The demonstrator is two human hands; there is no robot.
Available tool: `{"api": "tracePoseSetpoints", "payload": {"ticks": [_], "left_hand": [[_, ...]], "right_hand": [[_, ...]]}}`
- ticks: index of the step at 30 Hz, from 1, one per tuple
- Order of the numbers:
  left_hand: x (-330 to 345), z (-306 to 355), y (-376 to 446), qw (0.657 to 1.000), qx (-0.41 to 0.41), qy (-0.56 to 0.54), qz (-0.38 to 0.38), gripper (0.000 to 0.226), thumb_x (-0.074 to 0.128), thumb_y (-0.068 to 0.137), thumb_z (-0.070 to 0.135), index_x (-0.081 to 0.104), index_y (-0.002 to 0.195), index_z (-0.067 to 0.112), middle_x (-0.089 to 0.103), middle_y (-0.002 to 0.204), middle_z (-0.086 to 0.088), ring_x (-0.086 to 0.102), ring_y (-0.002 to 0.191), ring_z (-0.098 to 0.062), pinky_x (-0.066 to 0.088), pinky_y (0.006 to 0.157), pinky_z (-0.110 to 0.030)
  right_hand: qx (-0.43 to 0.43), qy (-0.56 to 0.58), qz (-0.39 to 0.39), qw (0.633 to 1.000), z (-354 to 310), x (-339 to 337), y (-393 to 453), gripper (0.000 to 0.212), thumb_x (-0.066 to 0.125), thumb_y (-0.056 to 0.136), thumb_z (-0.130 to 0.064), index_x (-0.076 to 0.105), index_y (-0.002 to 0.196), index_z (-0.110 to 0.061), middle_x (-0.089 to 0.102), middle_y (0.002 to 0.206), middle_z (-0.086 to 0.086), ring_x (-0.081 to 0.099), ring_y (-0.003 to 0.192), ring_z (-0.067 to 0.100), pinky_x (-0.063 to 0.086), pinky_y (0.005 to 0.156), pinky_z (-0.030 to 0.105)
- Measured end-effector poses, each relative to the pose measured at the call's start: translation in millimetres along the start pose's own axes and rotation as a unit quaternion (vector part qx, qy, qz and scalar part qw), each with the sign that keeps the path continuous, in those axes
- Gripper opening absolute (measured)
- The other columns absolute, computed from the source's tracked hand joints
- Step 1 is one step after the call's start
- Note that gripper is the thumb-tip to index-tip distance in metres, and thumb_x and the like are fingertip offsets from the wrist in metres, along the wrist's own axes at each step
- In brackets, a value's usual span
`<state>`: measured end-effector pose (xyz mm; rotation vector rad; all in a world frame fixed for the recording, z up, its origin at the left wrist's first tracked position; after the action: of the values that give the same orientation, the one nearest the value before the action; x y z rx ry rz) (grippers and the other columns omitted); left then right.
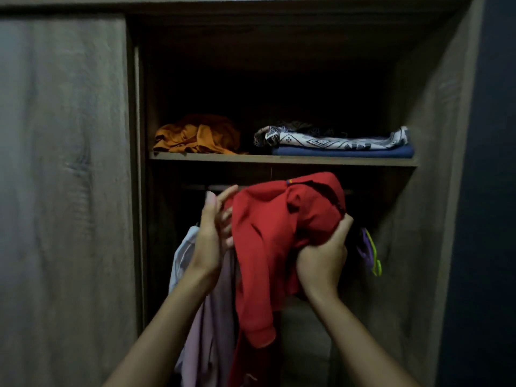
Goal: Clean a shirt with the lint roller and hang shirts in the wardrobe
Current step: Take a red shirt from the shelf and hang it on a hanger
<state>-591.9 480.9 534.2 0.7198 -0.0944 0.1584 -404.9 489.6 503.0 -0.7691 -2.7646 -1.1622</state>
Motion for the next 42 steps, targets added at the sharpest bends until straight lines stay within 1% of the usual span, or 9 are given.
{"api": "tracePoseSetpoints", "payload": {"ticks": [8, 12, 16, 20, 24, 28, 35, 38, 42], "left_hand": [[-10.9, -2.1, -59.0, 0.983, -0.020, 0.176, -0.058, 0.023, 0.053, 0.094, 0.005, 0.062, 0.112, 0.014, 0.066, 0.097, 0.022, 0.060, 0.091, 0.011, 0.044, 0.085, -0.005], [-38.4, -21.6, -59.0, 0.968, -0.050, 0.223, -0.098, 0.024, 0.050, 0.094, 0.001, 0.062, 0.112, 0.013, 0.066, 0.105, 0.009, 0.059, 0.092, 0.014, 0.040, 0.085, -0.002], [-62.4, -43.2, -64.5, 0.942, -0.070, 0.281, -0.171, 0.028, 0.051, 0.093, -0.003, 0.061, 0.117, 0.009, 0.065, 0.113, 0.002, 0.058, 0.099, 0.011, 0.038, 0.088, -0.002], [-85.2, -58.3, -65.9, 0.923, -0.104, 0.292, -0.227, 0.042, 0.051, 0.085, -0.014, 0.059, 0.118, 0.011, 0.065, 0.115, 0.002, 0.059, 0.108, 0.001, 0.039, 0.093, -0.006], [-94.1, -78.4, -75.5, 0.885, -0.142, 0.336, -0.288, 0.044, 0.040, 0.069, -0.015, 0.058, 0.090, 0.019, 0.060, 0.088, -0.002, 0.056, 0.082, -0.010, 0.046, 0.079, -0.031], [-95.2, -92.7, -80.3, 0.900, -0.200, 0.294, -0.253, 0.024, 0.049, 0.068, 0.004, 0.040, 0.070, 0.026, 0.038, 0.069, -0.001, 0.035, 0.063, -0.012, 0.032, 0.057, -0.031], [-94.2, -127.2, -91.5, 0.804, -0.234, 0.393, -0.380, 0.035, 0.069, 0.080, 0.047, 0.072, 0.093, 0.015, 0.071, 0.087, -0.007, 0.064, 0.078, -0.014, 0.053, 0.080, -0.037], [-85.0, -115.9, -81.6, 0.840, -0.169, 0.384, -0.345, 0.030, 0.061, 0.089, 0.038, 0.070, 0.085, 0.010, 0.067, 0.078, -0.011, 0.059, 0.069, -0.014, 0.049, 0.071, -0.032], [-97.4, -100.4, -69.9, 0.862, -0.095, 0.399, -0.296, 0.016, 0.057, 0.092, 0.031, 0.065, 0.094, 0.018, 0.062, 0.093, 0.002, 0.058, 0.086, -0.006, 0.045, 0.082, -0.020]], "right_hand": [[0.111, -0.128, -0.393, 0.904, 38.6, 1.2, -52.3, 0.059, 0.076, 0.066, -0.054, 0.060, 0.112, -0.019, 0.069, 0.107, -0.005, 0.065, 0.103, 0.016, 0.052, 0.085, 0.034], [0.267, 0.015, -0.522, 0.810, 53.6, -10.8, -90.2, 0.034, 0.073, 0.077, -0.032, 0.066, 0.110, -0.032, 0.072, 0.111, -0.008, 0.067, 0.102, 0.008, 0.054, 0.085, 0.023], [0.416, 0.003, -0.510, 0.753, 79.9, -25.3, -105.0, 0.057, 0.051, 0.077, -0.060, 0.064, 0.117, -0.021, 0.074, 0.102, -0.005, 0.071, 0.093, 0.010, 0.056, 0.069, 0.019], [0.466, 0.037, -0.499, 0.730, 100.0, -20.4, -109.1, 0.065, 0.043, 0.085, -0.066, 0.064, 0.121, -0.016, 0.067, 0.121, 0.006, 0.064, 0.109, 0.019, 0.051, 0.091, 0.032], [0.290, -0.134, -0.514, 0.796, 117.5, -11.9, -93.6, 0.023, 0.076, 0.077, -0.022, 0.056, 0.089, -0.017, 0.064, 0.086, 0.001, 0.056, 0.074, 0.009, 0.043, 0.065, 0.024], [0.135, -0.196, -0.521, 0.820, 117.5, -4.7, -76.4, 0.047, 0.081, 0.067, -0.007, 0.036, 0.068, -0.022, 0.042, 0.062, -0.007, 0.037, 0.059, 0.009, 0.032, 0.053, 0.027], [0.014, -0.412, -0.532, 0.740, 132.4, -10.0, -77.3, 0.041, 0.077, 0.066, -0.015, 0.054, 0.095, -0.032, 0.062, 0.078, -0.011, 0.058, 0.078, 0.012, 0.042, 0.069, 0.025], [-0.072, -0.535, -0.450, 0.711, 127.9, -8.4, -72.6, 0.022, 0.059, 0.077, -0.021, 0.060, 0.096, -0.031, 0.069, 0.101, -0.006, 0.060, 0.105, 0.021, 0.038, 0.089, 0.035], [0.078, -0.555, -0.467, 0.684, 163.1, -28.8, -61.0, 0.037, 0.047, 0.082, -0.013, 0.061, 0.115, -0.022, 0.065, 0.119, 0.010, 0.059, 0.114, 0.029, 0.044, 0.093, 0.035]]}}
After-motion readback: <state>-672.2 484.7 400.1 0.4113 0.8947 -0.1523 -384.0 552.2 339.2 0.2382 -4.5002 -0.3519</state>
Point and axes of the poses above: each hand's wrist, its own y-axis towards the middle knuckle, its own x-axis out of the palm, z = x × y, the point moved 6 cm from there along y, towards the middle knuckle
